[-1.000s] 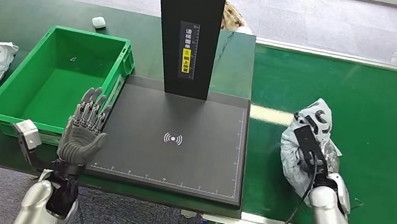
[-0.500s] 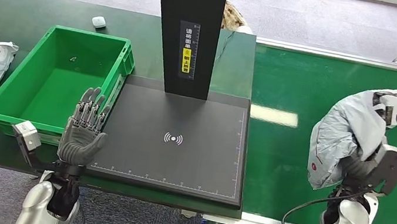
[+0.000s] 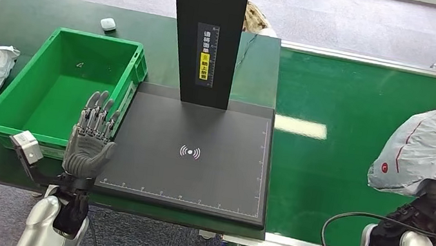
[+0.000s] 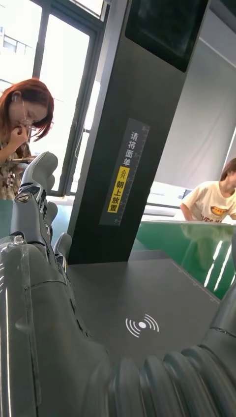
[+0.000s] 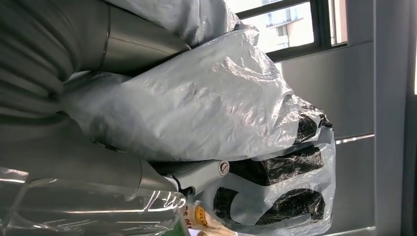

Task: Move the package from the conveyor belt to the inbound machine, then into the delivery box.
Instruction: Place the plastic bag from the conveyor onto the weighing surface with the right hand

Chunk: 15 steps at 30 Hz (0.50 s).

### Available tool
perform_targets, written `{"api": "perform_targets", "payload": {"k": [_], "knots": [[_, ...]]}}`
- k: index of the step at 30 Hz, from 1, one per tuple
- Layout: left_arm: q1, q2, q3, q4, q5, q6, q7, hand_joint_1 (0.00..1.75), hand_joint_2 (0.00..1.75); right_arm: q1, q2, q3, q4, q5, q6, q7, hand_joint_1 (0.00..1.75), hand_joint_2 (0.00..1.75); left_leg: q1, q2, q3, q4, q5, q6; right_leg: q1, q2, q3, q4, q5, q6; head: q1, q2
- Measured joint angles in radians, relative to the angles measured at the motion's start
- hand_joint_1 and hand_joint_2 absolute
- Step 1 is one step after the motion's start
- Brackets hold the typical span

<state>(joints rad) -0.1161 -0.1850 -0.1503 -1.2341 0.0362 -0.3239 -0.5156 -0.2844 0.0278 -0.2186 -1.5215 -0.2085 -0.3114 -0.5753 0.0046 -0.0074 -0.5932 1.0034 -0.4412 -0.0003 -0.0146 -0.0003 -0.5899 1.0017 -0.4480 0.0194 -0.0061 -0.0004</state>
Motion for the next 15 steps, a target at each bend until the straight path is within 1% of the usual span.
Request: {"api": "perform_targets", "payload": {"k": [15], "knots": [[-0.005,0.0,-0.001,0.008,0.0,0.0,-0.001,0.0,1.75,0.007,0.007,0.0,-0.037,0.0,0.0,-0.001,1.75,1.75,0.0,0.0,0.0,0.0,0.0,0.0,0.0,0.0,0.0,0.0,0.0,0.0,0.0,0.0]]}}
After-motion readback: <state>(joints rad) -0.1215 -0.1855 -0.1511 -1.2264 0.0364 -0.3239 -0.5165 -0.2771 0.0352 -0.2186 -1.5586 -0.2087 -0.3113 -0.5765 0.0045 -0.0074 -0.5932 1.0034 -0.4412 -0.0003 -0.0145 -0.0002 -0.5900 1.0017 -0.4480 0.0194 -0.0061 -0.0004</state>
